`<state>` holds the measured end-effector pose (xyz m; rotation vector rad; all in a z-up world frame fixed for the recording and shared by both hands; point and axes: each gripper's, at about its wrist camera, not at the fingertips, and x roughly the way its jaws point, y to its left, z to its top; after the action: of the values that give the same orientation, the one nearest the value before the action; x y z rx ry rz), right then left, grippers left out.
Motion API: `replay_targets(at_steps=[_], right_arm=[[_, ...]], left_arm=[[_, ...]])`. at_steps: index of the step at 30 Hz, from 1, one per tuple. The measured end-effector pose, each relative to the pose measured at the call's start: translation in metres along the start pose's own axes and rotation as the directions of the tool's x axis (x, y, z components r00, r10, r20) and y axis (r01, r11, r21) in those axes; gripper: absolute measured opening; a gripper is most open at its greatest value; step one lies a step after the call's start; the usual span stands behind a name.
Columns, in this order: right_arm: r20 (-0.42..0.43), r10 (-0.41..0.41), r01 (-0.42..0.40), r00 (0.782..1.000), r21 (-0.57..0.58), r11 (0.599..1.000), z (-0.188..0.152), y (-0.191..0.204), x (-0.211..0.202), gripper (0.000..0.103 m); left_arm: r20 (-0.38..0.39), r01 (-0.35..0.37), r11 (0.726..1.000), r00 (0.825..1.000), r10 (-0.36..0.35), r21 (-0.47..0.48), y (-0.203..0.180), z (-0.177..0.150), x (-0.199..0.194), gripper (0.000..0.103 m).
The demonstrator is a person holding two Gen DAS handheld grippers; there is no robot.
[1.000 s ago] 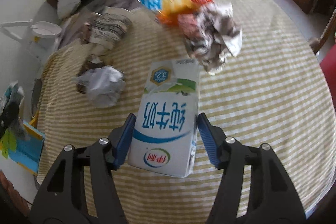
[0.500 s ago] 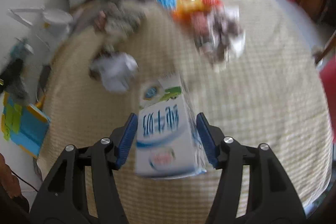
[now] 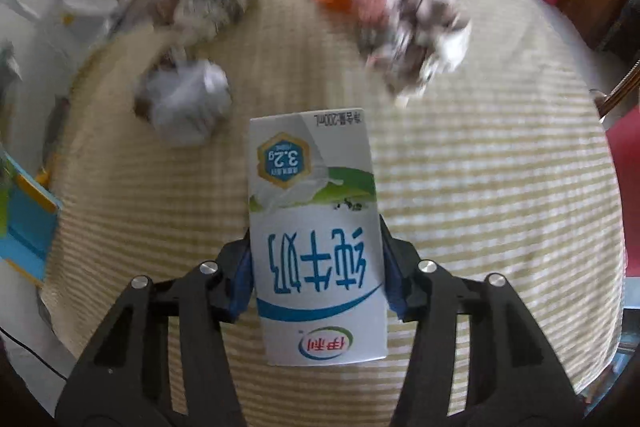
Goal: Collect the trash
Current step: 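Carry the wrapper and milk carton over the red bucket with both tools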
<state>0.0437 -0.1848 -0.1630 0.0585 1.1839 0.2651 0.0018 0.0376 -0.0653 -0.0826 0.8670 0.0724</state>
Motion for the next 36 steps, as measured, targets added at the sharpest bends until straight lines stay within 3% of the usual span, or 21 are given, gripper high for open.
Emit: replay_targets(at_steps=[7, 13, 27, 36], right_arm=[[0.155, 0.062, -0.066, 0.986, 0.021, 0.998, 0.010, -0.002, -0.055, 0.051], [0.266, 0.095, -0.104, 0.959, 0.018, 0.994, 0.017, -0.001, -0.088, 0.051], [0.301, 0.109, -0.133, 0.947, 0.059, 0.989, 0.000, -0.029, -0.109, 0.051], [0.324, 0.123, -0.152, 0.938, 0.067, 0.986, -0.007, -0.068, -0.123, 0.051]], left_arm=[[0.010, 0.015, 1.000, 1.000, -0.015, 0.009, -0.008, 0.002, -0.002, 0.027], [0.018, 0.030, 0.999, 0.999, -0.031, 0.035, -0.023, 0.003, -0.007, 0.026], [0.008, 0.058, 0.996, 0.998, -0.059, 0.068, -0.053, -0.003, -0.013, 0.026], [0.019, 0.042, 0.995, 0.999, -0.044, 0.090, -0.099, -0.003, -0.019, 0.026]])
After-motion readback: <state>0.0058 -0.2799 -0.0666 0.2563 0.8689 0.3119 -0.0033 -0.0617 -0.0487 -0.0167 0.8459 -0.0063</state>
